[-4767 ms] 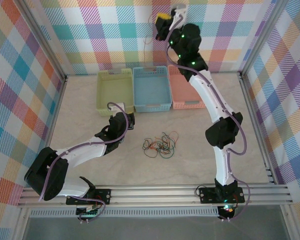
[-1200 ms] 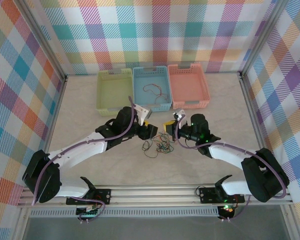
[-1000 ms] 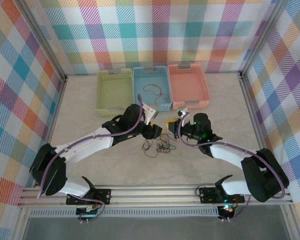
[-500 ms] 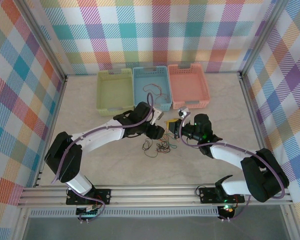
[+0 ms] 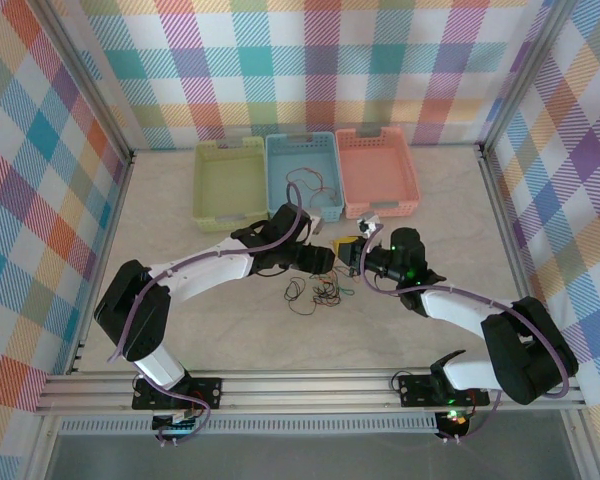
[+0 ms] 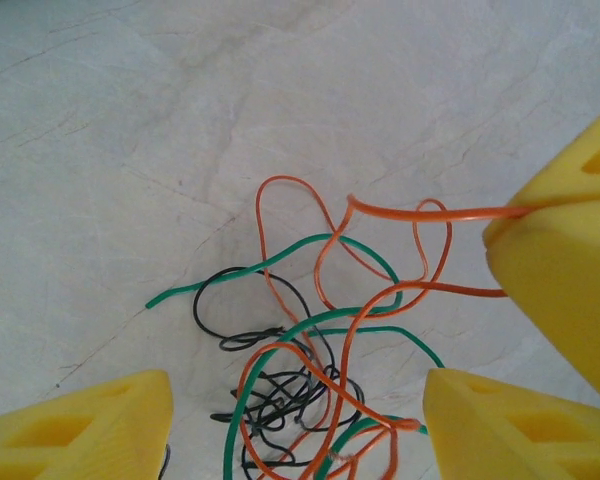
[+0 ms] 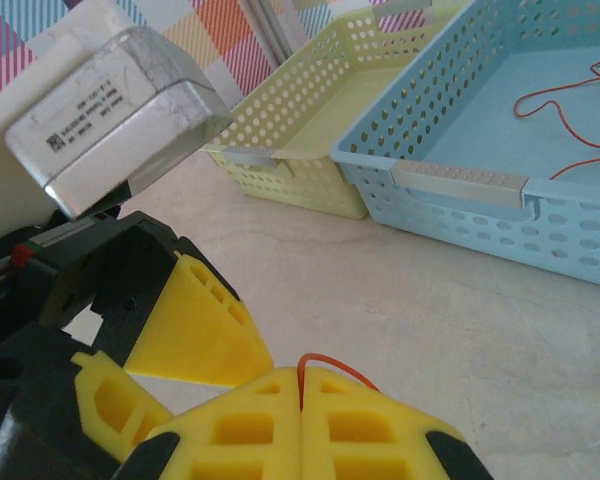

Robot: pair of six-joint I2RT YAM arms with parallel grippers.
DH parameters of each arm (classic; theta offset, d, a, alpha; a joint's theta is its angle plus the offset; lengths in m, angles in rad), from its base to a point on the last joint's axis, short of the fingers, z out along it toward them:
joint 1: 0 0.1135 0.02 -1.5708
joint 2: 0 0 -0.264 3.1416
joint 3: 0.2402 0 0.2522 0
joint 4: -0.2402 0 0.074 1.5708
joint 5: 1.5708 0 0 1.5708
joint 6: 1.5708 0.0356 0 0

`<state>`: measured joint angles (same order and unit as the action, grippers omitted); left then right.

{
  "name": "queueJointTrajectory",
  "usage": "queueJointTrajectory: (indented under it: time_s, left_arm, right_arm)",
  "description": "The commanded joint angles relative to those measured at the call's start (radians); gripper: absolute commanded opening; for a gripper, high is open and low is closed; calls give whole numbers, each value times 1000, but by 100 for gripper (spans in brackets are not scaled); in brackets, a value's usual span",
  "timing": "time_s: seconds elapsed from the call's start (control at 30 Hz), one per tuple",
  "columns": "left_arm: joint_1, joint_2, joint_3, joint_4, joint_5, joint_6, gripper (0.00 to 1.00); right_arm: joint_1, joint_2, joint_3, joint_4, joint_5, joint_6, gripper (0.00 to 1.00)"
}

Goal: Untangle the cables

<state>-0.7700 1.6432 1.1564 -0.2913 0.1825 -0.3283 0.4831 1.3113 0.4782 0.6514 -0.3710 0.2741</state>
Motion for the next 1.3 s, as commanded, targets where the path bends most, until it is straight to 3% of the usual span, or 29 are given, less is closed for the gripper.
queueJointTrajectory:
  time_s: [0.0,0.47,1.07,1.27]
  left_arm:
    - [-8,40,17,4,-46,-92,66]
    - [-8,97,-1,-49,-14,-128,38]
    - [-31,101,-62,-28,16,-151,39]
    - [-31,41,-110,80,11,-214,45]
  right_arm:
    - [-1,-29,-13,42,-28,3,0]
    - [-3,-54,-27,48,6,7,0]
    - [-35,-181,-62,54,17,46,0]
    - [-35,-161,-61,65,14,51,0]
